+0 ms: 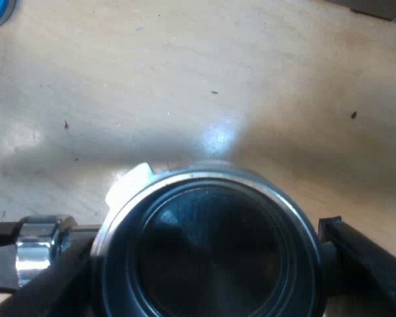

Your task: Put the handle in the coffee machine

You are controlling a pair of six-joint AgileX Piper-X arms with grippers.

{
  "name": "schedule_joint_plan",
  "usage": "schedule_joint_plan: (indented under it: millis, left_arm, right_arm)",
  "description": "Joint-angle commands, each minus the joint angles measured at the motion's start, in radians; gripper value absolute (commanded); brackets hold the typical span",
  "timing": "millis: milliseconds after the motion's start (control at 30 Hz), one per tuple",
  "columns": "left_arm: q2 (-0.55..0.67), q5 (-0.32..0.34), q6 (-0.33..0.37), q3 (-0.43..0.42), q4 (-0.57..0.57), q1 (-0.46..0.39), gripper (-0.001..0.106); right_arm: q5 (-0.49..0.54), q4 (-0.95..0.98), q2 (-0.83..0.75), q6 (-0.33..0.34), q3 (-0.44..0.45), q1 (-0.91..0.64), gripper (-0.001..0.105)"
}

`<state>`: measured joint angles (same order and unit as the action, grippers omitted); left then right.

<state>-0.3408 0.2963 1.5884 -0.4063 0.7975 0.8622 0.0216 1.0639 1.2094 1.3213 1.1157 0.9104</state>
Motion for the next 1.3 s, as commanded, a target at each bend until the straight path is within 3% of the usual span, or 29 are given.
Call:
schedule_joint_plan:
  millis: [33,233,433,733,967,1300]
  left_arm:
    - [-0.003,0.000,-0.002,0.007,-0.024,0.008,0.075]
    - [-0.003,0.000,-0.001,0.025,-0.067,0.008,0.075]
    - [-0.003,0.000,-0.001,0.025,-0.079,0.008,0.055]
    - [-0.065,0.037,0.000,0.027,-0.130,0.020,0.061]
    - [-0.193,-0.040,0.000,0.027,-0.206,0.050,0.061]
    - [-0.343,-0.029,0.000,0.027,-0.294,0.050,0.061]
  right_arm:
    - [-0.035,-0.004,-0.015,-0.002,0.007,0.003,0.000]
    - [-0.043,-0.004,-0.015,-0.002,0.007,0.003,0.000]
    - [-0.043,-0.004,-0.015,-0.002,0.007,0.003,0.000]
    - [-0.043,-0.004,-0.015,-0.002,0.007,0.003,0.000]
    - [-0.043,-0.004,-0.015,-0.002,0.007,0.003,0.000]
    - [-0.043,-0.013,-0.015,0.000,0.007,0.003,0.000]
